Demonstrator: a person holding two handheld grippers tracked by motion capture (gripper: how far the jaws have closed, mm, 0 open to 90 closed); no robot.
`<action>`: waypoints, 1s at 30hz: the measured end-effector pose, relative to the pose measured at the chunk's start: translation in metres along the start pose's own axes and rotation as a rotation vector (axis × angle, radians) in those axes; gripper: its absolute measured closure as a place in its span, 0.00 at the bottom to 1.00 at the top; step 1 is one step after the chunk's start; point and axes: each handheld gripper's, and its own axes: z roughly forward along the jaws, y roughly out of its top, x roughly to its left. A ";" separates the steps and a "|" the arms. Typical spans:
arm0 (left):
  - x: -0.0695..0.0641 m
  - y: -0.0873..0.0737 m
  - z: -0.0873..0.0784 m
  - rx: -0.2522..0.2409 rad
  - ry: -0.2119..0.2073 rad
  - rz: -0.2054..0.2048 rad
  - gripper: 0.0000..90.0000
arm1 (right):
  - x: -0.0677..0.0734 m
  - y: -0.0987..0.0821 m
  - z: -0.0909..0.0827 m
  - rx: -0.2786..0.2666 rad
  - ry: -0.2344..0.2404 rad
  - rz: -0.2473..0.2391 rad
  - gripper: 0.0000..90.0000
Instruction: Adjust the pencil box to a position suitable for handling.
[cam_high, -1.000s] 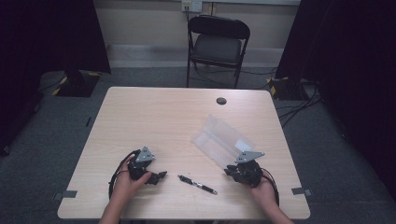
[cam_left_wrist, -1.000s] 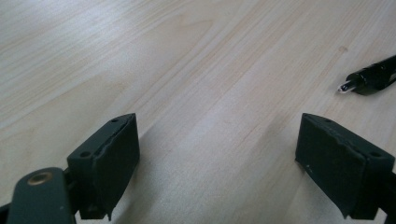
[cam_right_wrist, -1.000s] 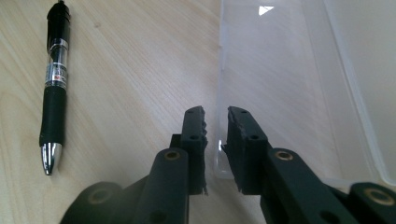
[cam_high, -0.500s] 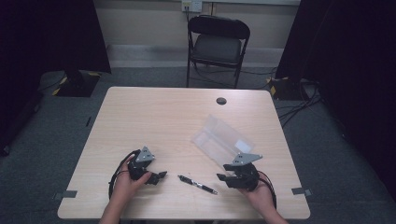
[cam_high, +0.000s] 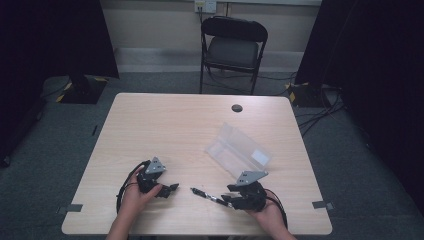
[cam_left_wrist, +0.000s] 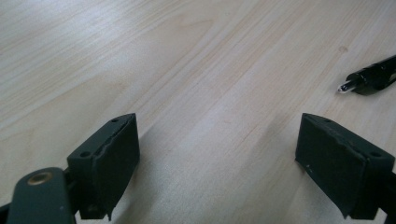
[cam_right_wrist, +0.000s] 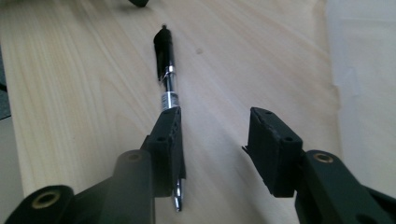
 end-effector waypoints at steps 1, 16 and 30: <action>0.000 0.000 0.000 0.000 0.000 0.000 0.15 | 0.002 0.000 0.002 0.004 0.008 -0.002 0.63; 0.000 0.000 0.000 0.000 0.000 0.000 0.15 | 0.013 -0.004 0.015 0.024 0.054 -0.058 0.84; 0.000 0.000 0.000 -0.002 -0.001 0.000 0.15 | 0.020 -0.003 0.015 0.043 0.022 -0.060 0.89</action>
